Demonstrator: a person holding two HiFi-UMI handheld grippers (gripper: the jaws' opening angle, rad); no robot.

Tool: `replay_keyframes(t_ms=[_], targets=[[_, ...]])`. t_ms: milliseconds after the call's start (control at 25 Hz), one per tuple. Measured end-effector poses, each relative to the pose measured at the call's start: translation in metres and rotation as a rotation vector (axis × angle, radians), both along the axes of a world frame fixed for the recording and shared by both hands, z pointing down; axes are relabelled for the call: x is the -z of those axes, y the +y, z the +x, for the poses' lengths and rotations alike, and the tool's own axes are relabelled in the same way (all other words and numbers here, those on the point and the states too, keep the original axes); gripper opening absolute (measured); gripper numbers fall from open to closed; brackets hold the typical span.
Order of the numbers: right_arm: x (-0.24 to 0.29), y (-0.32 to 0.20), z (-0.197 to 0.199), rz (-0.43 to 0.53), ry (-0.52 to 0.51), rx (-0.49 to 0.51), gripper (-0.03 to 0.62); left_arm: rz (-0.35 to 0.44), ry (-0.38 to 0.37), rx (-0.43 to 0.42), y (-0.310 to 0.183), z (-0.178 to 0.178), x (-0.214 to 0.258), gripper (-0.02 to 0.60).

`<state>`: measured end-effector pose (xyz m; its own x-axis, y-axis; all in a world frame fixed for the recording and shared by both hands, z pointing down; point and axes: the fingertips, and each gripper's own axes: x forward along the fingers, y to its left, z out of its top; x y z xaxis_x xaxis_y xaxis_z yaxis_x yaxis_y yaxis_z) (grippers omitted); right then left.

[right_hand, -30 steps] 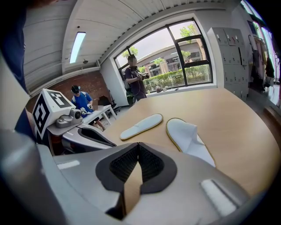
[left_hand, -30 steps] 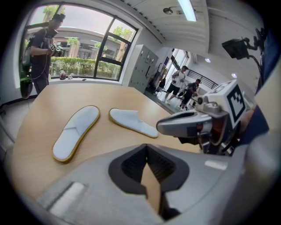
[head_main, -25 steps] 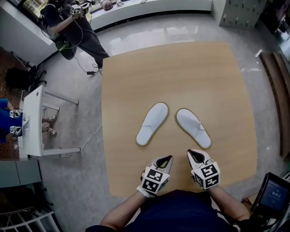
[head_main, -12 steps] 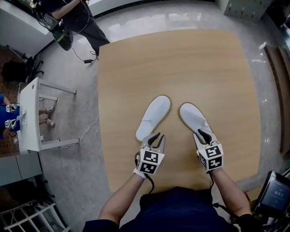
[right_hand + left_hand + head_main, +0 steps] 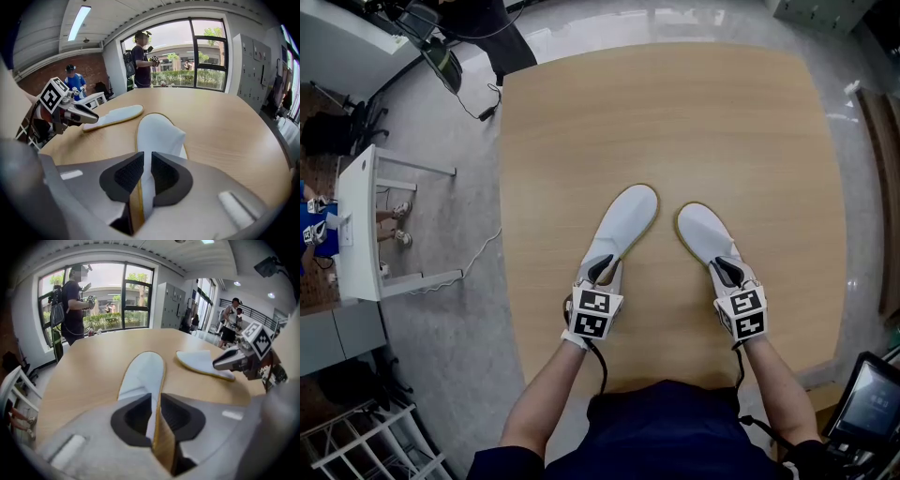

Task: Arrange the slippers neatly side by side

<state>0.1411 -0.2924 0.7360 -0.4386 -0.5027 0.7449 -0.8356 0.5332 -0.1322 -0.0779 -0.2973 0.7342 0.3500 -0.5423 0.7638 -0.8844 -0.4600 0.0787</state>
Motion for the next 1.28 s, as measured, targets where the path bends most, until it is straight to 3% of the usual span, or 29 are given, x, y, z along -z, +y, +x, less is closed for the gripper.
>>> replay_keyframes(t_ms=[120,360,680,1040,1280], targets=[[-0.011,0.004,0.008,-0.02,0.026,-0.013,0.021,-0.007,-0.009,-0.003,-0.003,-0.003,-0.006,0.054],[-0.02,0.004,0.011,-0.025,-0.01,-0.042,0.018,-0.03,0.0,0.033,-0.007,-0.007,-0.022,0.037],[-0.027,0.001,0.013,0.039,0.03,-0.034,0.017,0.036,-0.037,0.031,-0.012,0.0,-0.032,0.034],[-0.031,0.004,0.013,0.01,0.022,-0.086,0.017,0.006,-0.032,0.088,-0.002,-0.001,-0.032,0.032],[-0.031,0.004,0.009,0.063,0.062,-0.074,0.015,0.076,-0.094,0.018,0.006,0.006,-0.038,0.031]])
